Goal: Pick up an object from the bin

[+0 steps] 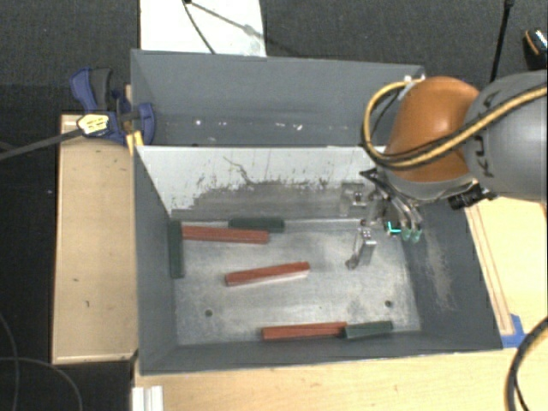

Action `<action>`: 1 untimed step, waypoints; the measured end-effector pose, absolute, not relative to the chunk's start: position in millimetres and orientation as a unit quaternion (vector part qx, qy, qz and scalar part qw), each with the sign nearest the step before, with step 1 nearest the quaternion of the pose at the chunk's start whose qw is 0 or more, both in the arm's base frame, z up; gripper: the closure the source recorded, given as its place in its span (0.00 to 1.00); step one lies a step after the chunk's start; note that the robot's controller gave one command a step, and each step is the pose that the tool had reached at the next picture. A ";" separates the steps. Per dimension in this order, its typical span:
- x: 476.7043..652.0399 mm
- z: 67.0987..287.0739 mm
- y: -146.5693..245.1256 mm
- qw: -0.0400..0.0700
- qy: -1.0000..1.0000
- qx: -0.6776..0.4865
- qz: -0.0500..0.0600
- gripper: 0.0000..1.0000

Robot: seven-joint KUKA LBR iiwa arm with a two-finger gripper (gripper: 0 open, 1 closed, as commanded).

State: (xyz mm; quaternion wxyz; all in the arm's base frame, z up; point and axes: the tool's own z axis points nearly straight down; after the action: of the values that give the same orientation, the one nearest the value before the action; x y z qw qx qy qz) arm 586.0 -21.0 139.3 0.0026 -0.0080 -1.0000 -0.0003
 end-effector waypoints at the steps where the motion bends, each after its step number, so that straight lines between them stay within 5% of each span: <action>1: 589.4 72.7 22.7 0.001 -0.995 0.096 -0.001 0.00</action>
Offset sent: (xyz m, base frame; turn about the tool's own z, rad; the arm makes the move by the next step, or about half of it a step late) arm 0.0042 0.0420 -0.0649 -0.2075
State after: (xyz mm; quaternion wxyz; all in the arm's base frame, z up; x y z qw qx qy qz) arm 589.4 22.7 72.7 0.0013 0.0957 -0.9954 -0.0011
